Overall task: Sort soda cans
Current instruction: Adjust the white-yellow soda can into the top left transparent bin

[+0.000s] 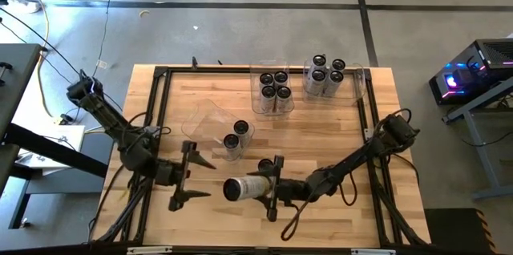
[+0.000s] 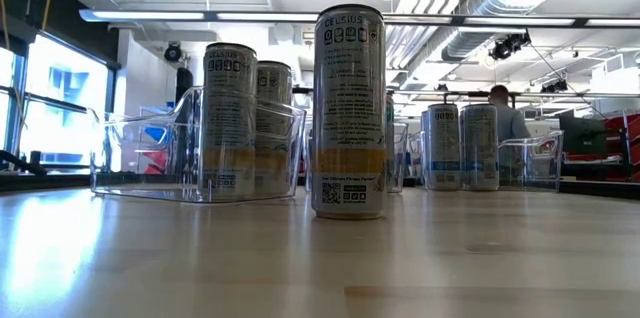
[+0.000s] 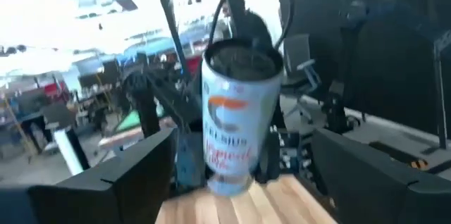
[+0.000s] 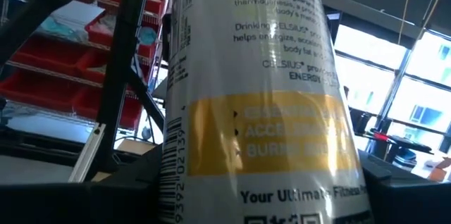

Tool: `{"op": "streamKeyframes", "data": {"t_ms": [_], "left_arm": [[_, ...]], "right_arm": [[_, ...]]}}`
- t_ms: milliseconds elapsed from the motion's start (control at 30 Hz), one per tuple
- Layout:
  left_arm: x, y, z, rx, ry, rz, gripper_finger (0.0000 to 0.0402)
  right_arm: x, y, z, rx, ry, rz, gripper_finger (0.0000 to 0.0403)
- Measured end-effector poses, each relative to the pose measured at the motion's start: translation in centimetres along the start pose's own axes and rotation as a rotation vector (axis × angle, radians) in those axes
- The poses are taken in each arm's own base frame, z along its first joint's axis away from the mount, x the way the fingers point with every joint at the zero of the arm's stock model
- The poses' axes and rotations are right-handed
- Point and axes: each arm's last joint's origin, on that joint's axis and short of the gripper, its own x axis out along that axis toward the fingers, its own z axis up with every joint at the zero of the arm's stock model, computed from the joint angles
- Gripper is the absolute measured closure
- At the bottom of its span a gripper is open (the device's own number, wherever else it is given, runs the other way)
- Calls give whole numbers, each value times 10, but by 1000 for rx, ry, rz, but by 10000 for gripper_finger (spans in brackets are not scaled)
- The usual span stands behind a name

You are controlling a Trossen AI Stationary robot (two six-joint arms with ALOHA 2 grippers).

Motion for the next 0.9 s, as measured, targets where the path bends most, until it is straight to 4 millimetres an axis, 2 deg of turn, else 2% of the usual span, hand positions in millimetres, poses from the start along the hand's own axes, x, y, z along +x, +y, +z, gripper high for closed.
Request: {"op": "streamKeyframes", "data": {"t_ms": [133,267,500,700,900], "left_arm": [[10,1,-1,40,-79,-16,64],[26,1,-11,77,-113,20,61],[42,8,-24,13,-162,87,60],[58,15,-33,-80,-168,41,60],[77,15,-34,-30,-168,32,60]], "right_arm": [[2,-2,-1,23,1,-6,168],[4,-6,-2,32,0,-8,168],[8,-11,-5,36,2,-19,168],[12,-17,-7,46,-7,1,168],[17,-23,-12,57,16,-13,168]]}}
